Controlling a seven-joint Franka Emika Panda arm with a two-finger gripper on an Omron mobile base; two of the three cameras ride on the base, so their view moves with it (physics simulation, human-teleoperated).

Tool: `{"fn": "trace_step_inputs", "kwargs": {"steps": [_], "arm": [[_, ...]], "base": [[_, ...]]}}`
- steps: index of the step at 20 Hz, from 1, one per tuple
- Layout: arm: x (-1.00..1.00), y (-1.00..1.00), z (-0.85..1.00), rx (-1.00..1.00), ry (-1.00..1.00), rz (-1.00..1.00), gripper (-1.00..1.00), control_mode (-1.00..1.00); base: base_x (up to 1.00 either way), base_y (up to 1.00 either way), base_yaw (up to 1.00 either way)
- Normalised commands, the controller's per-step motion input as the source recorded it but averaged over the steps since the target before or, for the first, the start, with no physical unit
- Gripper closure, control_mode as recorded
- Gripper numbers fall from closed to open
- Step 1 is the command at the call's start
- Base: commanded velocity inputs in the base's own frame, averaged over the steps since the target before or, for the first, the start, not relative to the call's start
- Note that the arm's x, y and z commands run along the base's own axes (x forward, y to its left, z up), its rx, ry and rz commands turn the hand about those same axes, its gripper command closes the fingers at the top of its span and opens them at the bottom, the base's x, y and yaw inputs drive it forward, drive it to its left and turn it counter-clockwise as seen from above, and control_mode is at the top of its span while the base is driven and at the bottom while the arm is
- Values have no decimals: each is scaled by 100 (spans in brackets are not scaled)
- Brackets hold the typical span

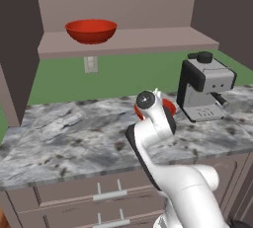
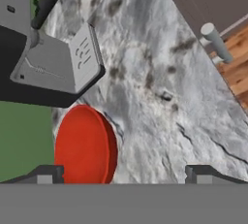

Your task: Open the cabinet. Pick the bowls from the counter and place them in the cabinet. Then close the cabinet.

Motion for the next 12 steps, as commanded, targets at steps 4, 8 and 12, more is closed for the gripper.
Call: {"fn": "trace_step_inputs", "kwargs": {"steps": [4, 8, 12], "arm": [[34, 1, -24, 0, 0, 0, -100, -100], [29, 2, -21, 0, 0, 0, -100, -100], [33, 6, -15, 0, 0, 0, -100, -100]], "base": [[0, 0, 0], [0, 0, 0], [0, 0, 0]]}}
